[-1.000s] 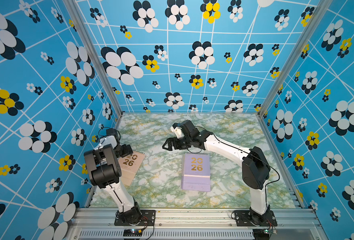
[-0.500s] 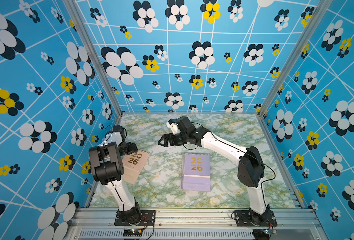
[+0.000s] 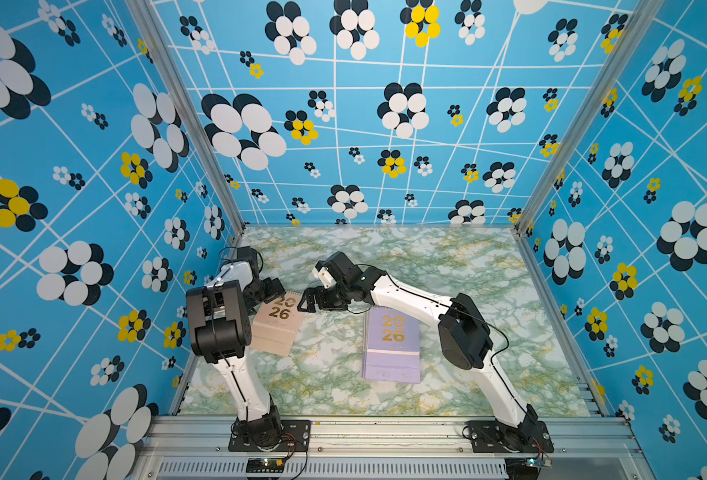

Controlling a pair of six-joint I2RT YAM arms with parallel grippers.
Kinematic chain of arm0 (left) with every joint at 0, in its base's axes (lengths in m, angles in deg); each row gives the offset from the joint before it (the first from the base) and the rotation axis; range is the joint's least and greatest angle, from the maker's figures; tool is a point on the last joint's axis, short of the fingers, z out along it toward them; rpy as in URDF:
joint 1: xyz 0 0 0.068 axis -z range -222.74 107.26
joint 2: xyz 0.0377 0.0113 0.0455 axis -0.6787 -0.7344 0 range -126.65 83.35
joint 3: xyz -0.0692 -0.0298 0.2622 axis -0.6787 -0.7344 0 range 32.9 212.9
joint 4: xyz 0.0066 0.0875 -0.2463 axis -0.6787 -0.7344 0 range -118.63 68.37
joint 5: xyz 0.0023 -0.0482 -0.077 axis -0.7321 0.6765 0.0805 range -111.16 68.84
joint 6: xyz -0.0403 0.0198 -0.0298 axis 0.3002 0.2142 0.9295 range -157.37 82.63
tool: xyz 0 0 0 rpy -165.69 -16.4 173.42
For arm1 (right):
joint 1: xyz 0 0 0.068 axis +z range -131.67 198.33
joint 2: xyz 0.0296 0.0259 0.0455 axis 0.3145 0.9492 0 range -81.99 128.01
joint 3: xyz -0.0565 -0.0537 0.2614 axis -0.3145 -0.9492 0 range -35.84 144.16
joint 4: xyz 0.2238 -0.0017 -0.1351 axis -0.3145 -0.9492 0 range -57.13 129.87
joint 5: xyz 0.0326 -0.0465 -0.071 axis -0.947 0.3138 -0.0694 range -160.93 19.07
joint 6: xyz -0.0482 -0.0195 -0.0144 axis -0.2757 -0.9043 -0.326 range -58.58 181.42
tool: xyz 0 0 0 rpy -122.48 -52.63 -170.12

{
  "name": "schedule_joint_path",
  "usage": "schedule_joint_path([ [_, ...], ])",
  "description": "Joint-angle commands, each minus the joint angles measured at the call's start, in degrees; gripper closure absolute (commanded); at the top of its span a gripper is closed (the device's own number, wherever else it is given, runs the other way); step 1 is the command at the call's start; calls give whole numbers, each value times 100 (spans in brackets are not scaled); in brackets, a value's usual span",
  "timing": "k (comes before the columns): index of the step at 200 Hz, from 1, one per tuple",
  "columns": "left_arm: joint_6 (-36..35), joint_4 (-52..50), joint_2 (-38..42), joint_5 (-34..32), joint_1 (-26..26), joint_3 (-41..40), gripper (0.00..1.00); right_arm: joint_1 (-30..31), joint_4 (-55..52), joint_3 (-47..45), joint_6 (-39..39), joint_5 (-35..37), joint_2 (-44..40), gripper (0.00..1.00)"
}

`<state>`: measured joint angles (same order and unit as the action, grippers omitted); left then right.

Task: Stack the calendars
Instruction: Move the calendar to the center of the board.

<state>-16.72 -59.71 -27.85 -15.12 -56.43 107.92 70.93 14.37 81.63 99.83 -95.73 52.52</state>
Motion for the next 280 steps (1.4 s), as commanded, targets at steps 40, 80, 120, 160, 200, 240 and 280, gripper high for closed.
schedule_joint_path([
  [40, 546, 814, 128, 820, 161, -824, 0, 57, -323, 590, 430, 66, 556, 3],
  [80, 792, 1315, 485, 1023, 263, -1474, 0, 57, -580, 992, 451, 177, 846, 3],
  [120, 918, 1608, 875, 1133, 327, -1899, 0, 55, -772, 1243, 456, 280, 1048, 3],
  [160, 906, 1679, 906, 1096, 337, -1948, 0, 56, -954, 1173, 465, 472, 1006, 3],
  [200, 913, 1829, 926, 1204, 341, -1971, 0, 58, -820, 830, 567, 576, 897, 3],
  [240, 974, 2011, 1080, 1318, 379, -2127, 0, 55, -781, 1010, 681, 498, 1122, 3],
  [280, 1071, 2206, 1161, 1441, 463, -2246, 0, 49, -887, 1402, 702, 458, 1381, 3],
])
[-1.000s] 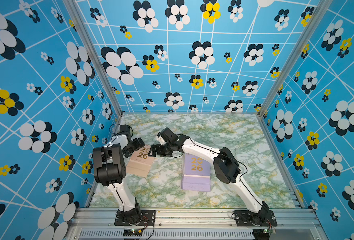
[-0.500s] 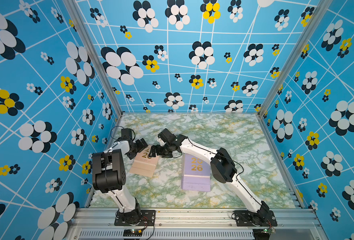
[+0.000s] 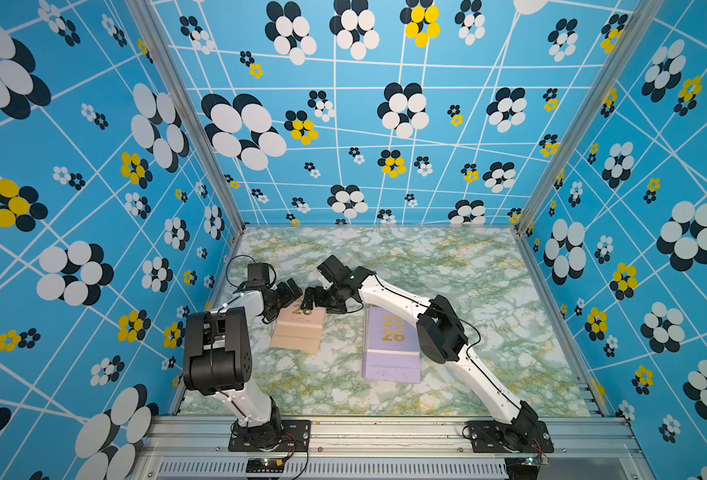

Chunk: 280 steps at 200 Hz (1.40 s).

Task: Stack the calendars
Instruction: Move the calendar to the center of the board, then pick up the calendar at the center of the board.

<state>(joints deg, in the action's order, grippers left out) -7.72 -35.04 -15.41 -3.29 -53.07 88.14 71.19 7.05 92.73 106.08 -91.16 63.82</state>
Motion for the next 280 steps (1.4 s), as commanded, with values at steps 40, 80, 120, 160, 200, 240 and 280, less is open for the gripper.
schedule_joint_path([
  [40, 252, -130, -10, 331, 292, -385, 0, -37, -190, 509, 93, -7, 421, 3],
  [80, 276, -87, 292, 349, 316, -656, 1, -185, -277, 727, 60, 10, 534, 3],
  [120, 283, -100, 843, 402, 355, -967, 1, -361, -371, 809, -97, -7, 562, 3],
  [160, -42, -289, 1052, 118, 363, -915, 1, -443, -538, 865, -349, -12, 514, 3],
  [200, -391, -146, 1025, -189, 346, -933, 3, -443, -641, 679, -534, 66, 349, 4],
  [240, -559, -71, 730, -158, 303, -906, 5, -435, -612, 521, -562, 107, 236, 5],
  [280, -515, 100, 477, -22, 301, -924, 6, -389, -599, 532, -530, 65, 280, 6],
])
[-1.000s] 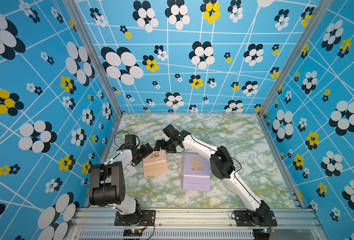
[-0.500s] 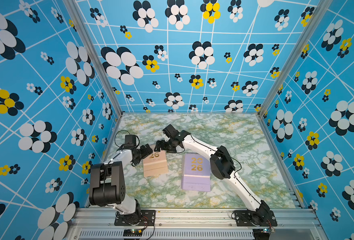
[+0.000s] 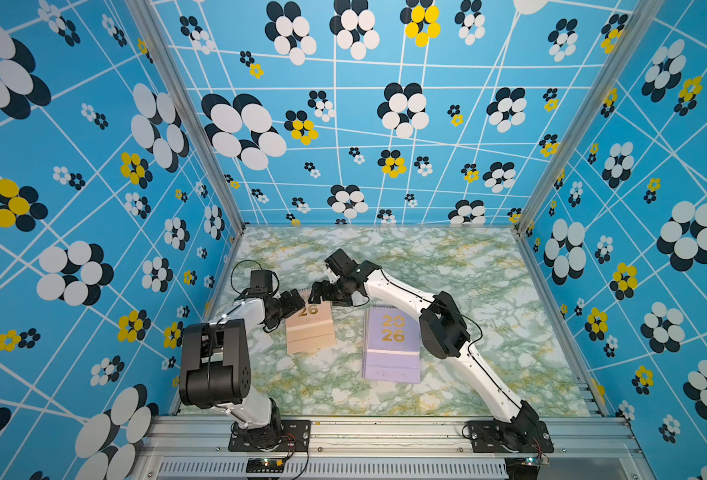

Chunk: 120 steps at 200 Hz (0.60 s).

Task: Stack the calendars
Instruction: Pick up the calendar at the center of the board.

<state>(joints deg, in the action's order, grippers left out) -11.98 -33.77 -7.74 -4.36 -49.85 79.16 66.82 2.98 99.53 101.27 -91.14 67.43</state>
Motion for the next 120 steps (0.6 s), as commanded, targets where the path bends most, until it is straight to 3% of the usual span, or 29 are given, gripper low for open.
schedule_joint_path([
  [1, -87, -21, -293, 86, -19, -27, 6, 47, -185, -145, -49, 62, -80, 6],
  [73, -32, 92, -411, 325, 233, 23, 7, 108, -128, -110, 20, -40, -22, 6],
  [120, -40, 226, -285, 560, 244, -36, 9, 122, 341, -217, 57, -589, -57, 9],
])
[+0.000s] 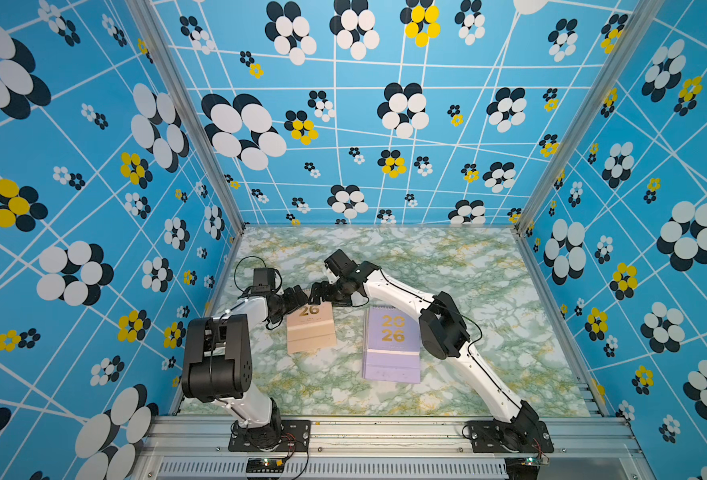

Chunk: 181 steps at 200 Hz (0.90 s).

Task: Stack the calendars
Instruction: Pick up the calendar at the center of the board.

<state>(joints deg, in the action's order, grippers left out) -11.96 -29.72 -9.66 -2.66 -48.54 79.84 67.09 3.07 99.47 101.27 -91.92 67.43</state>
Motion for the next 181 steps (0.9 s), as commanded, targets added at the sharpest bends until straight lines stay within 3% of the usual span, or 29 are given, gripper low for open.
schedule_joint_path([
  [1, -48, -176, -89, 386, 114, -105, 9, 97, 354, -221, 57, -524, -64, 9],
  [134, -103, 298, 165, 747, -38, -243, 10, 66, 2485, -2309, 79, -1021, -1612, 24],
  [181, -50, 588, 316, 1040, -68, -347, 11, 51, 2761, -2507, 169, -1126, -1689, 28],
])
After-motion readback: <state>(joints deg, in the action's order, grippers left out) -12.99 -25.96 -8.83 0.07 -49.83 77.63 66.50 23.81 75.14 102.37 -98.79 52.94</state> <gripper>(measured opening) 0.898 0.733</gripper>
